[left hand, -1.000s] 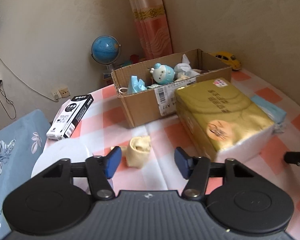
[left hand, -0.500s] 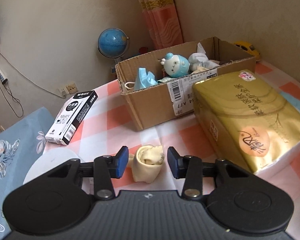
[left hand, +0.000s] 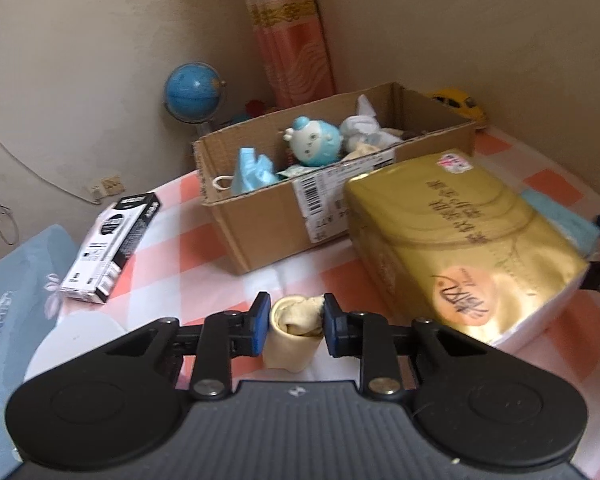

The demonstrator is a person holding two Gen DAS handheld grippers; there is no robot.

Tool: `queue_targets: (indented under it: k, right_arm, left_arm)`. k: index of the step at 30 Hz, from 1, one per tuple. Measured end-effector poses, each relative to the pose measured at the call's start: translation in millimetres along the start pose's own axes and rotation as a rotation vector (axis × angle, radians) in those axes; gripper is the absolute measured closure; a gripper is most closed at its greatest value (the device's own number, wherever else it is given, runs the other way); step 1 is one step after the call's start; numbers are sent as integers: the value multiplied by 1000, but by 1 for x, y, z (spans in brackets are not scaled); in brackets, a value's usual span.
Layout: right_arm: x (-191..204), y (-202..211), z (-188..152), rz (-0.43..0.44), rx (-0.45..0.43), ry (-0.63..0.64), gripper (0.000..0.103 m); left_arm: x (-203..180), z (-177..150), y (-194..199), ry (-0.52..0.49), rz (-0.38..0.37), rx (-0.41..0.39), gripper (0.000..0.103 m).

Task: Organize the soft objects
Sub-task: 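Grasp the beige cloth with left gripper while right gripper grasps the blue face mask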

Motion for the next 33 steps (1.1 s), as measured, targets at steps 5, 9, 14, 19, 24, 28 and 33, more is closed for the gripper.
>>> queue_targets:
  k: [5,9,14,19,24,28,33]
  right_arm:
    - [-3,-4,0,-33,8,-18,66]
    - [-3,0,-1,-25,11,-19,62]
    - [-2,-1,2,-22,8,-17,51]
    - [-3,-6,5,-30,2,-14,47]
    - [-2,-14,6,-38,15,-10,53]
    - [-2,-10,8,-52,7,-6,58]
    - [-3,0,9,-52,-10,-19,58]
  left_arm:
    - [-4,1,8,-5,-54,-6,75]
    - [-6,0,10,-30,-25,-14,70]
    - [-3,-4,5,-16,-10,13,70]
    - [-2,-9,5,-22,-4,29,70]
    - [-3,-11,4,-26,-2,33,70]
    - [-3,-11,4,-23,-3,37,70]
    - [-4,-13,5,-39,-8,50,70]
Point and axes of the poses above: each gripper's, at about its wrist camera, not at the fingertips, and y roughly against the way its jaws point, x to its left, z to its top, the point moved 9 cm from there along -y, roughly the way its jaws point, and after that the axes turned 3 degrees about y, right-handed, at the moved point
